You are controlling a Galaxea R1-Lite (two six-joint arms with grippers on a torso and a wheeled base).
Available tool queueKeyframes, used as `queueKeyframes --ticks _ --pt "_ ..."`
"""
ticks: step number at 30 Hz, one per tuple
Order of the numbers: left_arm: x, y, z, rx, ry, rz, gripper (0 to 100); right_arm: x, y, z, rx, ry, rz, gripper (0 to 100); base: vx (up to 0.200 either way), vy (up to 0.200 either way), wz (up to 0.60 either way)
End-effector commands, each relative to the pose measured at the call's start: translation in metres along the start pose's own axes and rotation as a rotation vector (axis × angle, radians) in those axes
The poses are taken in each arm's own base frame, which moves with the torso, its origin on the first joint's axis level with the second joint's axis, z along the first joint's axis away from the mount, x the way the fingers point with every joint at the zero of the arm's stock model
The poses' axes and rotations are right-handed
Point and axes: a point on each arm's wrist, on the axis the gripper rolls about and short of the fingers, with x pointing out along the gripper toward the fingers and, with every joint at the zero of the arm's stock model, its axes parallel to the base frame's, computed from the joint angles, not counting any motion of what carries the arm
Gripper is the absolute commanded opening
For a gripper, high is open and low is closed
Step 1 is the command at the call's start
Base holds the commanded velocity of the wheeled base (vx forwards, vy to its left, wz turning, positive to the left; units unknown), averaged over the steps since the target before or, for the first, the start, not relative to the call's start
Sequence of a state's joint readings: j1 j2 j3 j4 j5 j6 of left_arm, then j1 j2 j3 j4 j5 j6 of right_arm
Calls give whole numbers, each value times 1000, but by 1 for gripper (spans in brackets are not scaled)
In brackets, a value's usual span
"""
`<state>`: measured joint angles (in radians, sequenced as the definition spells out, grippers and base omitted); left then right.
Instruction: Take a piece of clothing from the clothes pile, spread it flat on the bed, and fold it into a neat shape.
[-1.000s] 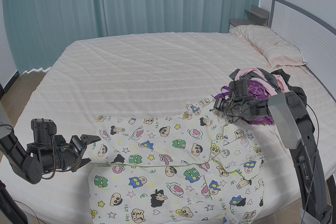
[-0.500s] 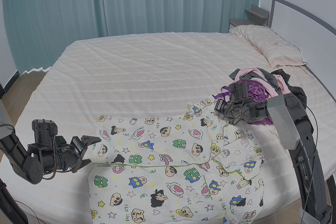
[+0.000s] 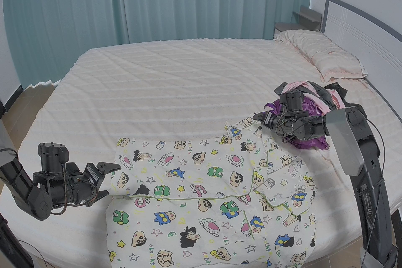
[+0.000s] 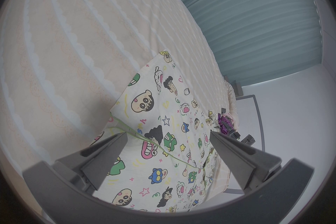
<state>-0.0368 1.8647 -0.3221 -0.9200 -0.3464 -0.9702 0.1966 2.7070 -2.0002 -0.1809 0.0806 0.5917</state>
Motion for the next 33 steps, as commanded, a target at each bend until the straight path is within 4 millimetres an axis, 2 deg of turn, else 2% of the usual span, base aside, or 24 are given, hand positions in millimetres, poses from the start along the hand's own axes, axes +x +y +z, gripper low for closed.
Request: queueKeyframes --ticks 1,7,16,17,24,33 --pt "0 1 0 -1 0 2 100 -4 2 6 2 -12 6 100 0 0 0" --pt "0 0 0 1 0 0 100 -8 11 8 -2 -11 31 100 0 0 0" --pt "0 0 0 0 -1 -2 100 -7 5 -3 35 102 -1 100 0 0 0" --pt "-1 0 0 1 0 -1 100 -7 4 -4 35 105 -3 0 0 0 0" --pt "0 0 0 1 0 0 100 -6 1 -2 51 93 -7 0 0 0 0" --pt "-1 0 0 1 -4 -1 100 0 -18 -3 161 80 -63 0 0 0 0"
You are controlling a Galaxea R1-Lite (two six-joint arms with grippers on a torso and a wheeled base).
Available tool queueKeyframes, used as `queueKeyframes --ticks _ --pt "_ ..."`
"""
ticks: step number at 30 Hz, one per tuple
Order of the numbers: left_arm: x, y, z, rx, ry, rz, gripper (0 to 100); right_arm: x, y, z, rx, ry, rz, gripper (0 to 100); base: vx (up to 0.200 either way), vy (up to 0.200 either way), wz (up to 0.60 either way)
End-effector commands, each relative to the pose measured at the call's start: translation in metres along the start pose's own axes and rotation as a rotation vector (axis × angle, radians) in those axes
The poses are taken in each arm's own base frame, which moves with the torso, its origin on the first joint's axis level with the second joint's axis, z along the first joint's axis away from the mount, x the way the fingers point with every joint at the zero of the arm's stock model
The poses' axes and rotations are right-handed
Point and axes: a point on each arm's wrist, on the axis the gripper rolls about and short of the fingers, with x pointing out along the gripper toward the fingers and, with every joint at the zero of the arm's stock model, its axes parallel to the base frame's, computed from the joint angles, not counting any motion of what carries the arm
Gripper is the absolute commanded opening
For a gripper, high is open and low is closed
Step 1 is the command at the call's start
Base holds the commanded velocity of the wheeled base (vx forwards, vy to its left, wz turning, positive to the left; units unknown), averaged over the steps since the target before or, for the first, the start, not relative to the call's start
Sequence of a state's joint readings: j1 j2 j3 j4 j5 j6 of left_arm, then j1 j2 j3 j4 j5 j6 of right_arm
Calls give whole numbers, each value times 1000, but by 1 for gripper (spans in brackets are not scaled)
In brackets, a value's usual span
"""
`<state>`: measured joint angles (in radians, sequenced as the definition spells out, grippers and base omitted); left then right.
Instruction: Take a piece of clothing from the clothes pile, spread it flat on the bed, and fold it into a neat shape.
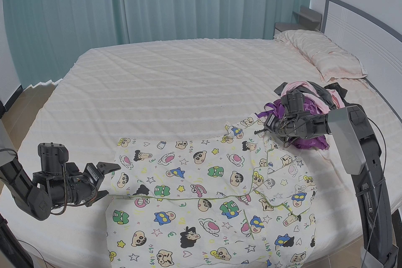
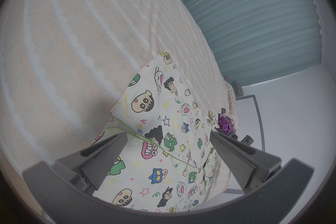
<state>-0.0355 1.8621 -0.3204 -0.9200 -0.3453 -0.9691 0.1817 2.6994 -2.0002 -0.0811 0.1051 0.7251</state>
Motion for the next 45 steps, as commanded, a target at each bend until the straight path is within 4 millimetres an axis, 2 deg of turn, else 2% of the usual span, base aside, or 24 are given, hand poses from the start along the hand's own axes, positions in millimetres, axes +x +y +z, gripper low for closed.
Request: queueKeyframes --ticks 1,4,11,18,30,38,39,45 --pt "0 0 0 0 -1 0 100 4 -10 0 15 -3 -21 0 0 0 0" --pt "0 0 0 0 -1 -1 100 5 -11 1 25 -9 -23 0 0 0 0" --pt "0 0 1 0 -3 -2 100 -8 1 11 12 -31 0 0 0 0 0" --pt "-1 1 0 -2 -1 1 100 -8 2 13 -8 -42 1 0 0 0 0" --pt "-1 1 0 15 -24 -30 100 -16 16 26 -44 -163 66 0 0 0 0" --pt "-1 1 0 15 -26 -29 100 -15 14 28 -76 -172 68 0 0 0 0" --pt "-1 1 0 17 -24 -30 100 -16 14 29 -77 -176 71 100 0 0 0" --pt "1 4 -1 14 -19 -16 100 -26 23 36 -91 -193 83 100 0 0 0"
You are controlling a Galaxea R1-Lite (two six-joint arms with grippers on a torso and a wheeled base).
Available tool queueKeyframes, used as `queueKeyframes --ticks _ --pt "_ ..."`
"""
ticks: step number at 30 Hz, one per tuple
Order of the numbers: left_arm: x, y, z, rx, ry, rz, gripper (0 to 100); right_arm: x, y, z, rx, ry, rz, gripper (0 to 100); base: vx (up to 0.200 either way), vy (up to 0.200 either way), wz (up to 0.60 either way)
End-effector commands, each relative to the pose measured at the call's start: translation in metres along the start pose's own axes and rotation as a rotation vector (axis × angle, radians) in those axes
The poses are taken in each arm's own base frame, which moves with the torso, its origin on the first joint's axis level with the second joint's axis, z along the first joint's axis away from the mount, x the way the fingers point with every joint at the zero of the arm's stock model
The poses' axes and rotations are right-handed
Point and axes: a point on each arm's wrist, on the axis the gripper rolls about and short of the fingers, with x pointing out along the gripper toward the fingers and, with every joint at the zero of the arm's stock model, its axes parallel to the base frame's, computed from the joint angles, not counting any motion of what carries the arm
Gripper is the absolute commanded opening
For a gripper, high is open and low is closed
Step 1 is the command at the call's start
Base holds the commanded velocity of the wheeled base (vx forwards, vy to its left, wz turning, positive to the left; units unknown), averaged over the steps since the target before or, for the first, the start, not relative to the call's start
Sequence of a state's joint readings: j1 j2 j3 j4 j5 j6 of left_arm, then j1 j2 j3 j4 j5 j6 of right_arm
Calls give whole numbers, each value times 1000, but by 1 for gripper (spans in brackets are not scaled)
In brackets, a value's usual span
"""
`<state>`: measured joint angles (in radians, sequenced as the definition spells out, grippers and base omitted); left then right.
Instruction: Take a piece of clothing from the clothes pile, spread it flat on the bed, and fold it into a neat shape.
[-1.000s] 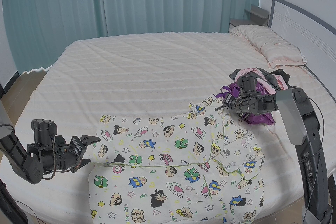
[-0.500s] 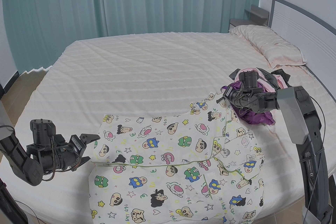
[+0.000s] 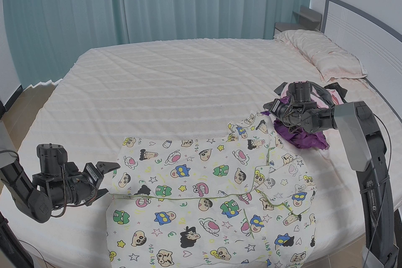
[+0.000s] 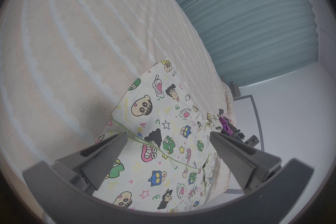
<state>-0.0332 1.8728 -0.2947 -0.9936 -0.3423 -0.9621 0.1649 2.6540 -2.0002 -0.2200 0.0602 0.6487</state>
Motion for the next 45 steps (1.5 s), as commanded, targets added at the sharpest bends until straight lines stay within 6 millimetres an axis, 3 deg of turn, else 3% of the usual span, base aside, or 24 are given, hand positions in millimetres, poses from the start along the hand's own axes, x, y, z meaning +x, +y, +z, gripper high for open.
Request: queueKeyframes --ticks 1,5,8,13,16,17,18,21,23,24,27,36,45 --pt "2 3 0 -6 5 12 100 -9 9 11 -23 -21 16 100 0 0 0" --pt "2 2 -1 -4 6 10 100 -20 16 28 -59 -63 35 100 0 0 0" --pt "1 5 -2 -5 12 19 100 -41 27 41 -59 -76 48 100 0 0 0" --pt "2 6 -4 -8 19 27 100 -71 25 33 -54 -10 9 100 0 0 0" --pt "5 9 -5 -14 28 41 100 -101 19 18 -23 31 -26 100 0 0 0" --pt "5 9 -5 -14 28 41 100 -102 18 17 -22 32 -27 100 0 0 0" --pt "6 10 -6 -17 33 45 100 -119 15 9 7 40 -29 100 0 0 0" --pt "7 12 -6 -27 29 56 100 -146 6 -4 57 44 -34 100 0 0 0" --pt "7 12 -6 -27 29 56 100 -146 6 -4 57 44 -34 100 0 0 0" --pt "11 15 -10 -24 25 93 100 -168 -6 -21 83 52 -45 100 0 0 0" --pt "15 13 -18 -4 23 116 100 -190 -17 -38 81 61 -51 100 0 0 0" --pt "17 8 -26 -7 33 114 100 -240 -40 -85 114 109 -69 100 0 0 0" --pt "16 8 -26 -12 36 112 100 -281 -47 -115 179 160 -71 100 -67 0 0"
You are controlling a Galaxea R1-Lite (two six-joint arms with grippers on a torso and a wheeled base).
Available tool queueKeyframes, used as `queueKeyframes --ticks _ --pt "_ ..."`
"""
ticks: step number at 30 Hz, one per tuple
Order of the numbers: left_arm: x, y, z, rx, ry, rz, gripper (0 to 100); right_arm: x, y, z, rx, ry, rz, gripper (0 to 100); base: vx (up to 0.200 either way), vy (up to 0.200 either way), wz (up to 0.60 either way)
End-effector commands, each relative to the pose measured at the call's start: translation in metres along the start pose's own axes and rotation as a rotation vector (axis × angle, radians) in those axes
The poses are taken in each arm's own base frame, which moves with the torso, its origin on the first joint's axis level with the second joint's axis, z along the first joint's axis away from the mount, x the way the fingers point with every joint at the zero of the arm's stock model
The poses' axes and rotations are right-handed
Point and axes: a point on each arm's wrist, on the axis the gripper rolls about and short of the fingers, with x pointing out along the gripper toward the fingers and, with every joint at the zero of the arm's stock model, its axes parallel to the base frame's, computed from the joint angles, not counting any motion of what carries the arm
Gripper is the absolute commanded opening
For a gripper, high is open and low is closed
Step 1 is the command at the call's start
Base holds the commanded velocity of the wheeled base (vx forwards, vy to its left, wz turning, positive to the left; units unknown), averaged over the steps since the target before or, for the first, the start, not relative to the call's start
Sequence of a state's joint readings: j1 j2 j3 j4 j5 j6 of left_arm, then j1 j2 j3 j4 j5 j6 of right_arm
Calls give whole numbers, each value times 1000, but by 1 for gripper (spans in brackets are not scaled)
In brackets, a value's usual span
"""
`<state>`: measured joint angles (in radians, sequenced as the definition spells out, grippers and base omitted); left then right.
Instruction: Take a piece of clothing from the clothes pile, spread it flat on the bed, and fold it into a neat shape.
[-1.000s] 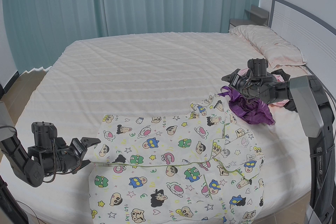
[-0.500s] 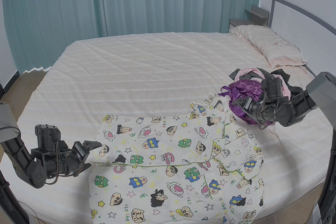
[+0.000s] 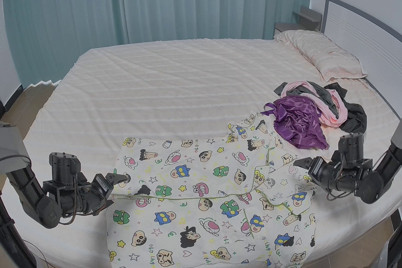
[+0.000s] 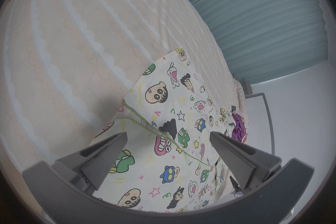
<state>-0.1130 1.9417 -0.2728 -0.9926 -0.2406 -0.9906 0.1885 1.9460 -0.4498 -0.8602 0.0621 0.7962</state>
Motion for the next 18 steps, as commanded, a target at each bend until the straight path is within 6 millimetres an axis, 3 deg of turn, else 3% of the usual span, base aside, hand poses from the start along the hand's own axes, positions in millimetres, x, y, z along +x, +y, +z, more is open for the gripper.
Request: queueKeyframes --ticks 1,6,11,13,18 --pt "2 0 -4 -2 11 8 100 -46 -8 -25 39 7 42 100 -200 0 0" --pt "0 1 -9 3 30 11 100 -57 -21 -35 90 9 44 100 -200 0 0" --pt "-8 4 -17 10 50 20 100 -63 -26 -41 86 10 47 100 0 0 0" --pt "-20 -1 -24 20 53 -1 100 -65 -27 -43 84 12 49 100 0 0 0" --pt "-36 3 -47 12 107 18 100 -67 -28 -44 84 14 48 100 0 0 0"
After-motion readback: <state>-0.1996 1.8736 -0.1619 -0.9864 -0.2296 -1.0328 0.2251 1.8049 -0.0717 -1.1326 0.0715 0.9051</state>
